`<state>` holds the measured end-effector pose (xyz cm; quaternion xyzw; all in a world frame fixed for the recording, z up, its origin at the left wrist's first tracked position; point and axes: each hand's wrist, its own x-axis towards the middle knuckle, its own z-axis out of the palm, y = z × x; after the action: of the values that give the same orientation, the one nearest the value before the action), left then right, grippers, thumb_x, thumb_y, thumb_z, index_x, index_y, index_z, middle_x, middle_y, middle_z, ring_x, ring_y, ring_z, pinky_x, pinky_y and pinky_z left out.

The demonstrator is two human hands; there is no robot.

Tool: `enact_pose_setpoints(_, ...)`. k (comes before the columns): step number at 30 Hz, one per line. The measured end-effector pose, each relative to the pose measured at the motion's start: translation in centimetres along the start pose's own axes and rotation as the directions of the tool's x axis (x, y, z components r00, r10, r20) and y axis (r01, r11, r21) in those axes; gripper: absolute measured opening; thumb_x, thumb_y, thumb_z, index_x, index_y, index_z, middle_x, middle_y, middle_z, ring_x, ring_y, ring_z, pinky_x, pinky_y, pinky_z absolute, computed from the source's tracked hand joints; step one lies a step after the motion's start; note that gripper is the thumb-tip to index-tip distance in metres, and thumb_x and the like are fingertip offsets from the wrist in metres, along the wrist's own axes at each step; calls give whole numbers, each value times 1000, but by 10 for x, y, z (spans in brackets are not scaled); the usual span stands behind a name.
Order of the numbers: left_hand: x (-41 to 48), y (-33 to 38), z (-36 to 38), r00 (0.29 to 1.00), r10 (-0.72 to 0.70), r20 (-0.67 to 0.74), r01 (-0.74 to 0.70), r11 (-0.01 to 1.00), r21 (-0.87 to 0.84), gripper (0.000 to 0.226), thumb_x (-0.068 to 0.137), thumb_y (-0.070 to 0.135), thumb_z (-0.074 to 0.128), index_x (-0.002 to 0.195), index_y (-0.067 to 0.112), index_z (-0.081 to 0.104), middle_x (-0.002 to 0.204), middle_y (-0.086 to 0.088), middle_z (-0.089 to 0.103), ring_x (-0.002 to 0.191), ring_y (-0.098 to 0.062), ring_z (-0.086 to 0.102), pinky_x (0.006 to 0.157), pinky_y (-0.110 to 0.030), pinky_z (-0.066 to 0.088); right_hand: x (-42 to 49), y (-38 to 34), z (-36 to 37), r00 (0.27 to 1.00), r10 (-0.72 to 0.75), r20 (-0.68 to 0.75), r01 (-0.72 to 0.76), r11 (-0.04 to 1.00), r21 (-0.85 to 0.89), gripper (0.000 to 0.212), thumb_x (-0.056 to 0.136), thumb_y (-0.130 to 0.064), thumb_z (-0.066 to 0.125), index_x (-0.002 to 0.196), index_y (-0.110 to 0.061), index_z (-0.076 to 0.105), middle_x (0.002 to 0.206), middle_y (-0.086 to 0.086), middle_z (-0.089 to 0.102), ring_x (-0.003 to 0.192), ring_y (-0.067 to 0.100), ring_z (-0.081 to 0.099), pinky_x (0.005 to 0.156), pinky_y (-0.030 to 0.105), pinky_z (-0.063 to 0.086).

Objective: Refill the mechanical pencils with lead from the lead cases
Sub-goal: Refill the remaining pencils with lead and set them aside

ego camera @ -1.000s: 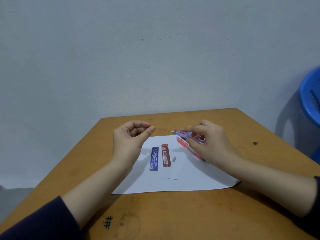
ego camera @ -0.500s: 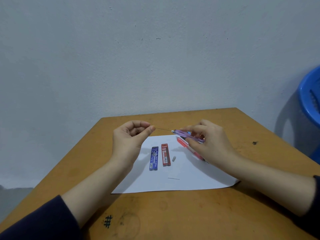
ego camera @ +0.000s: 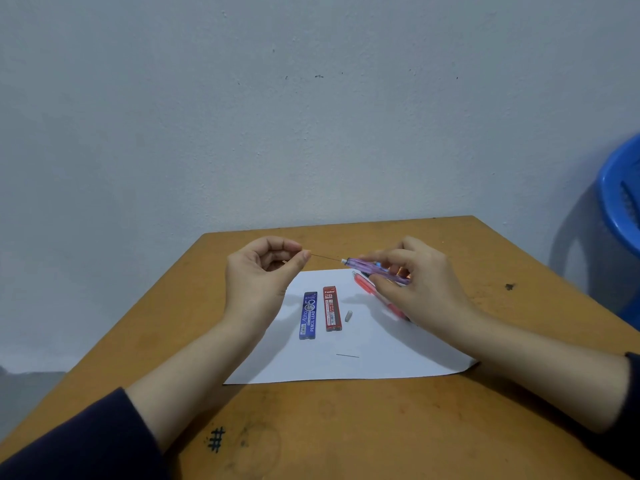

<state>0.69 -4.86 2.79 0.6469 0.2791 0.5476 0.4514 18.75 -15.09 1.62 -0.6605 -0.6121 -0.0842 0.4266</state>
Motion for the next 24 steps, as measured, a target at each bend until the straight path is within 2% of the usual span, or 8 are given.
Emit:
enact_pose_setpoints(8, -4, 2, 2, 999, -8, 42, 9, 999, -45, 15, 74, 1, 78, 77, 13, 69, 69, 5, 70, 69, -4, 64, 65, -12, 49, -1, 0, 2, 999, -43, -9, 43, 999, 21, 34, 80, -10, 72, 107, -29, 71, 81, -5, 53, 71, 2, 50, 60, 7, 35)
enact_pose_setpoints(14, -9, 6, 5, 999, 4, 47, 0, 997, -82, 16, 75, 0, 76, 82, 13, 70, 74, 0, 72, 73, -7, 68, 69, -13, 50, -5, -6, 6, 997, -77, -9, 78, 994, 79, 35, 78, -9, 74, 107, -28, 72, 76, -7, 53, 72, 9, 51, 60, 12, 39)
enact_pose_setpoints(16, -10, 7, 5, 998, 14, 63, -9, 996, -85, 17, 75, 2, 76, 84, 16, 72, 78, -1, 74, 78, -11, 68, 72, -18, 53, -7, -9, 5, 998, -57, 3, 56, 990, 128, 35, 79, -9, 73, 107, -30, 71, 75, -8, 54, 72, 5, 51, 62, 10, 38)
enact_pose_setpoints(19, -14, 10, 6, 991, 30, 131, -24, 999, -48, 26, 76, 8, 75, 96, 23, 72, 88, -1, 75, 88, -14, 69, 81, -25, 55, -11, -16, 4, 1000, -9, 29, 1, 968, 252, 35, 81, -12, 72, 104, -38, 69, 76, -7, 58, 73, 8, 55, 66, 14, 46)
enact_pose_setpoints(22, -18, 12, 8, 986, 6, 169, -1, 999, -34, 31, 74, 16, 75, 102, 27, 71, 91, 1, 75, 93, -12, 69, 90, -34, 53, -13, -22, 6, 998, 41, 51, -55, 944, 327, 32, 81, -15, 73, 101, -39, 68, 72, -10, 59, 69, 5, 55, 72, 3, 39)
enact_pose_setpoints(24, -21, 14, 10, 984, 1, 177, 5, 999, -35, 31, 70, 22, 76, 101, 28, 71, 91, 2, 75, 94, -11, 69, 91, -37, 53, -14, -23, 8, 995, 74, 70, -96, 906, 413, 33, 79, -16, 75, 100, -40, 69, 70, -11, 59, 68, 6, 56, 70, 12, 45)
